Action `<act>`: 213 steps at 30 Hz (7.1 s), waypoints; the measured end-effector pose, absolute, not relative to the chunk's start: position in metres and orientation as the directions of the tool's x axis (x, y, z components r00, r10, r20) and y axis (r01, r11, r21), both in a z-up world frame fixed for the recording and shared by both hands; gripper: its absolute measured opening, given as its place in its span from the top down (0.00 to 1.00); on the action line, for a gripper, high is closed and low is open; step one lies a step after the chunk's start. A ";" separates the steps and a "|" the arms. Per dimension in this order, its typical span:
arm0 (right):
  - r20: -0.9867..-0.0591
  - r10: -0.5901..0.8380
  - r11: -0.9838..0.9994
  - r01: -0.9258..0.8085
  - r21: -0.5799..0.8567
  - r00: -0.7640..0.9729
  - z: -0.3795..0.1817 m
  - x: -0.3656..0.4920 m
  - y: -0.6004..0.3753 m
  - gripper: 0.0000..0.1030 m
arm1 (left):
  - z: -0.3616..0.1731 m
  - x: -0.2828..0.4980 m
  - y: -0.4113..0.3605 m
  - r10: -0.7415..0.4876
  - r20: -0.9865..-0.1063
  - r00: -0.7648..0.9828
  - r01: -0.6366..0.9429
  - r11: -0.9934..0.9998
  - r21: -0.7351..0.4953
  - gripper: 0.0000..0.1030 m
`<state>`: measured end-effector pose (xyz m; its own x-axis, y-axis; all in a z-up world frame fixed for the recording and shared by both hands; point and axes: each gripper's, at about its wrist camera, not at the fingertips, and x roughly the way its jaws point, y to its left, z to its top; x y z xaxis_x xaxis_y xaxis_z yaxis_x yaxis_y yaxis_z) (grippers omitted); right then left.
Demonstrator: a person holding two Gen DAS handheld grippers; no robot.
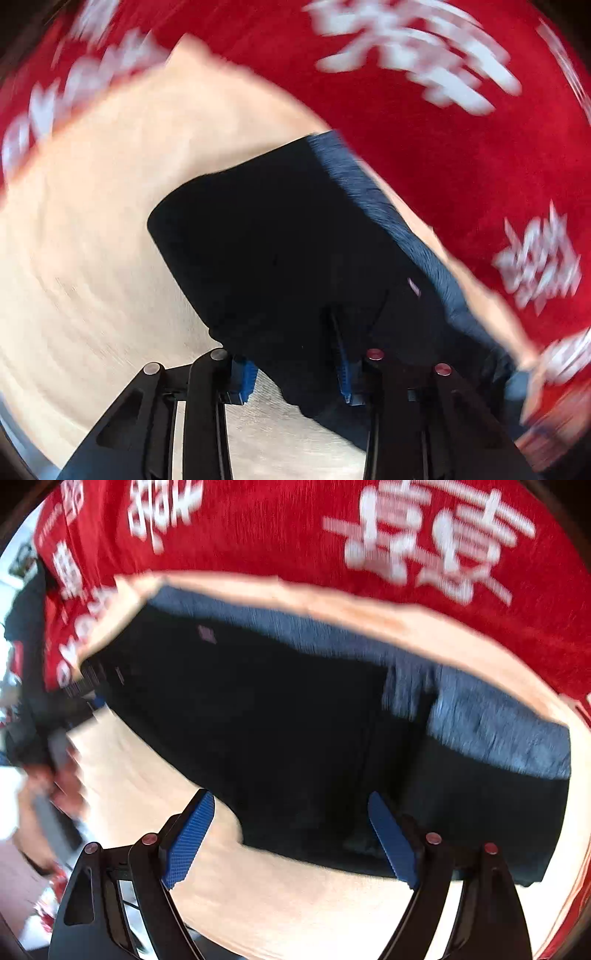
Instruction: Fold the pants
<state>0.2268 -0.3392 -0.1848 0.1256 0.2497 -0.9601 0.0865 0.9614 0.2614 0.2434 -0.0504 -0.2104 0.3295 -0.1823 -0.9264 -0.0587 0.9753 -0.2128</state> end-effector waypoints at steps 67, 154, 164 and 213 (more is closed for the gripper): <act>-0.598 0.714 0.470 0.384 0.795 0.365 -0.256 0.127 -0.614 0.80 | -0.156 0.055 -0.427 -0.192 -0.925 0.328 0.714 0.691 0.110 0.23; -0.869 0.369 0.741 0.460 0.489 0.329 -0.213 0.194 -0.609 0.60 | -0.216 0.251 -0.270 -0.093 -0.986 0.137 0.266 0.963 -0.054 0.08; -0.910 0.346 0.770 0.486 0.414 0.227 -0.228 0.150 -0.621 0.96 | -0.223 0.223 -0.292 -0.113 -0.984 0.136 0.346 0.936 -0.059 0.08; -0.721 0.628 0.588 0.429 0.686 0.292 -0.244 0.110 -0.649 0.26 | -0.268 0.265 -0.255 -0.403 -0.897 -0.182 0.409 0.799 -0.442 0.01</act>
<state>0.1097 -0.6487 -0.2438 0.2915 0.6283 -0.7213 0.4292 0.5880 0.6856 0.2647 -0.2546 -0.2684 -0.1824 -0.4026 -0.8970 0.4086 0.7988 -0.4416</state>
